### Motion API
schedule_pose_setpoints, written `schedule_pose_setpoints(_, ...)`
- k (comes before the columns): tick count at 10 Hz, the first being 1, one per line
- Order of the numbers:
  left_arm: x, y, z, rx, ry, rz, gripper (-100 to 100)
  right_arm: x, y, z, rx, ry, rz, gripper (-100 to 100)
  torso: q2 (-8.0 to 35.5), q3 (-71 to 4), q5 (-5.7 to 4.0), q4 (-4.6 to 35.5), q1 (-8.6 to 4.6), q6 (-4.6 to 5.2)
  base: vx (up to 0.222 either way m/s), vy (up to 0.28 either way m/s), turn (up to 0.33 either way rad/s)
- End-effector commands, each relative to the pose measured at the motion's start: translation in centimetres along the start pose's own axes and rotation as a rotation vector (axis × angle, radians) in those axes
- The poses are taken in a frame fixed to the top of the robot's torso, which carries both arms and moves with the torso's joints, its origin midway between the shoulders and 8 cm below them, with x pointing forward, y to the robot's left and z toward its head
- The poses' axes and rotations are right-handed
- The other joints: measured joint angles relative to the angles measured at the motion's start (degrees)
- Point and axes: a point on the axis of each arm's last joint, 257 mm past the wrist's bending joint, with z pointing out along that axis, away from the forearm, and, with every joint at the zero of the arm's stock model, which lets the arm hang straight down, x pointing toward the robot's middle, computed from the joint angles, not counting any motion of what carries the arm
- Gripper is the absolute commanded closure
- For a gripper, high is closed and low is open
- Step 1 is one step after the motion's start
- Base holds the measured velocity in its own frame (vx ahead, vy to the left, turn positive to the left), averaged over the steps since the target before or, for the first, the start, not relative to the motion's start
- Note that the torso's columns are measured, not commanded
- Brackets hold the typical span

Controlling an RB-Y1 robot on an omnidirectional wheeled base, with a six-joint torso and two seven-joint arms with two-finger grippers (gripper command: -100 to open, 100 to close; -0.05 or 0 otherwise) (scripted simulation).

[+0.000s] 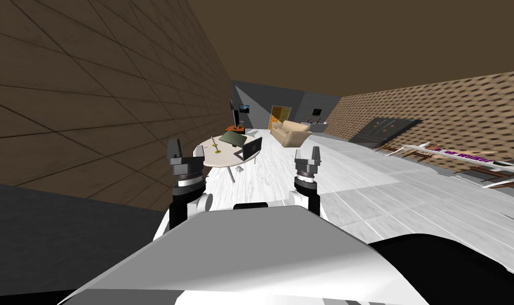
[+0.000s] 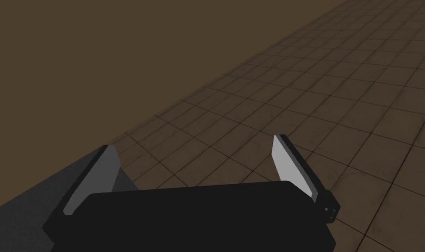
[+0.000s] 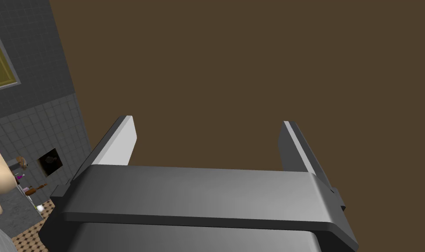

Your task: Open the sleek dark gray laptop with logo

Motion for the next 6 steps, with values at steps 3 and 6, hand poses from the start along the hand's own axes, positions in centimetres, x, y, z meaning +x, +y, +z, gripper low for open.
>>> schedule_pose_setpoints(3, 0.00, -0.01, 0.00, 0.000, 0.000, 0.000, 0, 0.00, 0.01, 0.00, 0.000, 0.000, 0.000, 0, 10.0, -20.1, 0.00, 10.1, 0.00, 0.00, 0.000, 0.000, 0.000)
schedule_pose_setpoints(6, 0.00, -0.01, 0.00, 0.000, 0.000, 0.000, 0, 0.00, 0.01, 0.00, 0.000, 0.000, 0.000, 0, 22.7, -45.4, 0.00, 22.7, 0.00, 0.00, 0.000, 0.000, 0.000)
